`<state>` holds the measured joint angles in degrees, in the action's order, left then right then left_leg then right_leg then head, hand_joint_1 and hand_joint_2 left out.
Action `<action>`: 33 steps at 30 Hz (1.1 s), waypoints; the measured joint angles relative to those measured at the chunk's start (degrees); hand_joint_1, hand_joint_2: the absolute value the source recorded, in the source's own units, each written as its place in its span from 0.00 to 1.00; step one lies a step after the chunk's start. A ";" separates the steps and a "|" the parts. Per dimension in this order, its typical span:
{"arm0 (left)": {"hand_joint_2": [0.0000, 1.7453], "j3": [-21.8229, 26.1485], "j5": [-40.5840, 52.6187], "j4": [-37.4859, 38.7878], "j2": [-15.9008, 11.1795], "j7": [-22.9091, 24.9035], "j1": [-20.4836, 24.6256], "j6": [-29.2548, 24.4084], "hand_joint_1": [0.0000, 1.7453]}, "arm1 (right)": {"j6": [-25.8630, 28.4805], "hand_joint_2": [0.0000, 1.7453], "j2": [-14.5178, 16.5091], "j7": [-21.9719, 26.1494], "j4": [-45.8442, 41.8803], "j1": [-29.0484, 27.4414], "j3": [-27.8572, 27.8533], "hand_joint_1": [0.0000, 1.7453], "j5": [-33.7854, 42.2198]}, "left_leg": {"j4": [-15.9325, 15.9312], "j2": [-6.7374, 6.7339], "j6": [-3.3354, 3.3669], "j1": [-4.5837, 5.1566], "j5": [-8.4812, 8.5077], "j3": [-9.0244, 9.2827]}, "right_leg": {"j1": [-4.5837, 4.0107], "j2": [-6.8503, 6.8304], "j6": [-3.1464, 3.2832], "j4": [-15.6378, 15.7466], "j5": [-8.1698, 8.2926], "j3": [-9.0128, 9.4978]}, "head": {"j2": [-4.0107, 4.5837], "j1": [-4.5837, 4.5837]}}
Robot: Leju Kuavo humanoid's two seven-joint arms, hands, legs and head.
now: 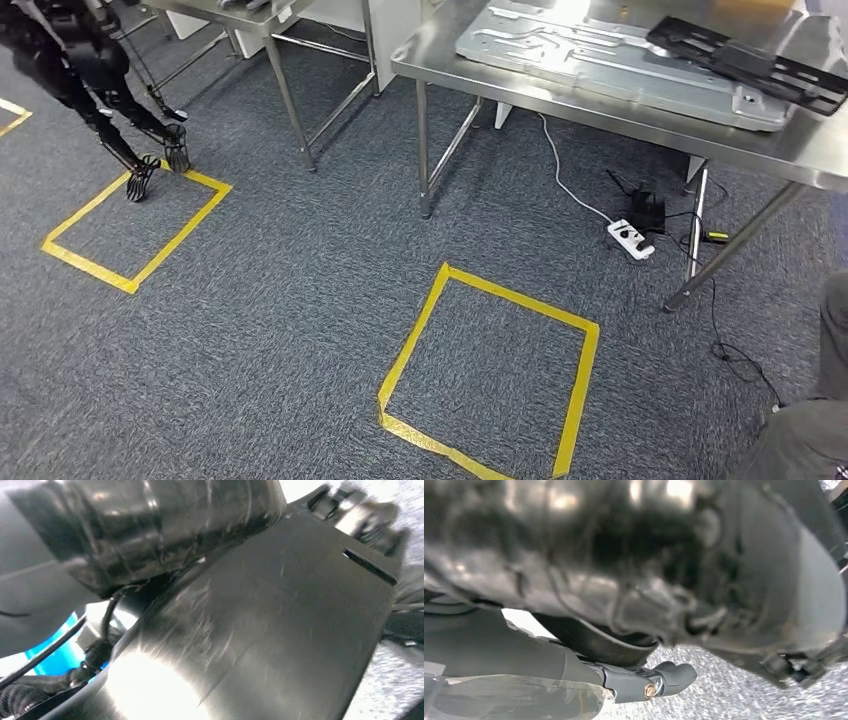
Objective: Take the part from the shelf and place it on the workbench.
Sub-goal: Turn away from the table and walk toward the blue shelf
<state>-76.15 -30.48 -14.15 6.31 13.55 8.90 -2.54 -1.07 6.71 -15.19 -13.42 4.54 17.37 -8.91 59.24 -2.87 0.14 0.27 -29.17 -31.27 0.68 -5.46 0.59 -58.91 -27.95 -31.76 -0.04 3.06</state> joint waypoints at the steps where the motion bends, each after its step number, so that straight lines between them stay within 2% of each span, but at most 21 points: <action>1: 0.00 0.00 0.01 0.05 0.01 0.06 -0.06 -0.01 0.00 | -0.02 0.00 0.03 0.05 0.00 0.03 0.14 0.00 0.02 | -1.26 -0.47 0.36 0.20 0.13 0.41 | -0.12 -0.45 -0.33 0.01 0.06 -0.03 | 0.00 -0.03; 3: 0.00 0.00 0.01 0.09 0.05 0.07 -0.14 -0.03 0.00 | -0.05 0.00 0.08 0.15 0.00 0.11 0.41 0.00 0.05 | -1.54 0.53 1.15 0.31 0.47 0.03 | -0.15 -1.26 -1.02 0.15 0.17 0.05 | 0.00 -0.10; 5: 0.00 0.00 0.00 0.10 0.17 0.07 -0.16 -0.06 0.00 | -0.10 0.00 0.09 0.22 0.00 0.24 0.75 0.00 0.05 | -1.97 1.53 1.90 0.12 1.01 -0.01 | 0.00 0.47 -1.69 -0.92 -0.90 -0.24 | 0.00 -0.15; 7: 0.00 0.00 -0.03 0.10 0.34 0.07 -0.05 -0.14 0.00 | -0.20 0.00 0.09 0.28 0.00 0.25 1.13 0.00 0.07 | -2.23 2.42 2.53 0.02 1.47 -0.07 | 0.05 3.63 -1.91 -5.96 -4.24 -2.35 | 0.00 -0.31; 9: 0.00 0.00 -0.28 0.10 0.45 0.24 0.00 -0.13 0.00 | -0.32 0.00 0.05 0.33 0.00 0.17 1.40 0.00 0.11 | -2.18 3.64 2.90 0.20 1.70 -0.38 | -0.08 4.87 -1.76 -13.04 -7.45 -5.43 | 0.00 -0.42; 10: 0.00 0.00 -0.49 0.10 0.49 0.43 -0.03 -0.05 0.00 | -0.35 0.00 0.03 0.38 0.00 0.16 1.54 0.00 0.20 | -2.12 4.40 2.99 0.29 1.78 -0.48 | -0.13 5.01 -1.67 -14.94 -7.74 -6.23 | 0.00 -0.43; 11: 0.00 0.00 -0.70 0.10 0.52 0.74 -0.07 0.04 0.00 | -0.34 0.00 0.01 0.47 0.00 0.17 1.66 0.00 0.46 | -2.03 5.22 3.03 0.35 1.82 -0.54 | -0.15 5.12 -1.55 -14.82 -6.92 -6.09 | 0.00 -0.42; 12: 0.00 0.00 -0.87 0.10 0.55 1.09 -0.08 0.12 0.00 | -0.28 0.00 0.00 0.60 0.00 0.18 1.76 0.00 0.87 | -1.89 6.07 3.02 0.37 1.83 -0.55 | -0.15 5.44 -1.39 -12.56 -5.18 -4.95 | 0.00 -0.43; 14: 0.00 0.00 -1.18 0.10 0.68 1.80 -0.01 0.20 0.00 | -0.09 0.00 -0.01 0.90 0.01 0.12 1.84 0.00 1.95 | -1.41 7.66 2.84 0.40 1.75 -0.68 | -0.06 7.65 -0.95 -5.29 -1.62 -1.54 | 0.00 -0.43; 16: 0.00 0.00 -1.36 0.10 0.81 2.24 0.11 0.21 0.00 | 0.01 0.00 -0.03 1.10 0.03 0.05 1.84 0.00 2.65 | -0.89 9.02 2.39 0.29 1.73 -1.30 | 0.01 9.84 -0.69 -0.90 -0.57 0.23 | 0.00 -0.39; 17: 0.00 0.00 -1.38 0.11 0.86 2.37 0.14 0.20 0.00 | -0.02 0.00 -0.04 1.15 0.05 0.04 1.85 0.00 2.81 | -0.80 9.62 2.06 0.19 1.83 -1.65 | -0.04 10.15 -0.61 -0.48 -0.81 0.30 | 0.00 -0.36; 19: 0.00 0.00 -1.34 0.12 0.85 2.60 0.10 0.16 0.00 | -0.09 0.00 -0.02 1.21 0.06 0.05 1.86 0.00 2.90 | -0.69 10.40 1.39 0.02 2.02 -2.22 | 0.05 8.81 -0.20 0.01 -0.56 0.54 | 0.00 -0.37; 21: 0.00 0.00 -1.27 0.14 0.77 2.86 0.10 0.11 0.00 | -0.07 0.00 0.04 1.22 0.05 0.08 1.92 0.00 2.94 | 1.44 8.31 0.81 0.18 0.71 -3.41 | 0.34 7.26 0.41 0.60 -0.24 0.97 | 0.00 -0.11; 23: 0.00 0.00 -1.20 0.17 0.61 3.03 0.26 0.02 0.00 | 0.12 0.00 0.08 1.26 0.05 0.03 2.06 0.00 3.48 | 7.48 5.20 0.16 0.13 -2.46 -6.25 | 0.30 5.56 0.73 0.82 -0.21 1.12 | 0.00 0.18; 25: 0.00 0.00 -1.13 0.20 0.44 2.96 0.41 -0.10 0.00 | 0.33 0.00 0.05 1.37 0.08 -0.13 2.17 0.00 4.37 | 13.08 4.20 -0.43 -0.17 -4.47 -8.87 | 0.24 3.66 0.79 0.77 -0.37 1.13 | 0.00 0.25; 26: 0.00 0.00 -1.05 0.22 0.37 2.86 0.40 -0.14 0.00 | 0.36 0.00 0.03 1.42 0.10 -0.18 2.22 0.00 4.69 | 13.53 3.98 -0.62 -0.33 -4.12 -8.97 | 0.25 2.81 0.76 0.72 -0.45 1.13 | 0.00 0.25; 27: 0.00 0.00 -0.97 0.26 0.31 2.77 0.32 -0.16 0.00 | 0.32 0.00 0.02 1.46 0.10 -0.17 2.27 0.00 4.81 | 11.90 3.69 -0.73 -0.48 -2.85 -8.01 | 0.28 2.09 0.67 0.66 -0.54 1.15 | 0.00 0.26; 28: 0.00 0.00 -0.89 0.31 0.26 2.70 0.20 -0.17 0.00 | 0.26 0.00 0.02 1.49 0.11 -0.12 2.37 0.00 4.79 | 8.46 2.96 -0.78 -0.61 -0.98 -6.11 | 0.32 1.48 0.50 0.57 -0.67 1.21 | 0.00 0.26; 30: 0.00 0.00 -0.83 0.40 0.24 2.66 0.00 -0.16 0.00 | 0.13 0.00 -0.01 1.48 0.11 0.01 2.57 0.00 4.44 | 1.53 0.76 -0.52 -0.36 1.29 -2.52 | 0.19 0.48 0.01 0.43 -0.93 1.33 | 0.00 0.29; 32: 0.00 0.00 -0.79 0.44 0.27 2.63 -0.05 -0.13 0.00 | 0.07 0.00 -0.04 1.45 0.11 0.07 2.72 0.00 4.11 | -0.98 -0.01 0.15 0.06 1.50 -1.49 | -0.03 -0.37 -0.63 0.45 -1.05 1.44 | 0.00 0.28; 33: 0.00 0.00 -0.78 0.45 0.28 2.58 -0.07 -0.11 0.00 | 0.06 0.00 -0.04 1.43 0.10 0.11 2.75 0.00 4.03 | -1.08 0.59 0.56 0.13 1.69 -1.72 | -0.06 -0.81 -0.98 0.50 -1.06 1.55 | 0.00 0.26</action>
<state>-76.15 -31.26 -13.70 6.59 16.14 8.83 -2.65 -1.01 6.67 -13.76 -13.32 4.65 20.12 -4.88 58.16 -2.27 0.70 0.40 -27.49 -32.99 0.62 -6.27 -0.39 -58.40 -29.01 -30.21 -0.04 3.32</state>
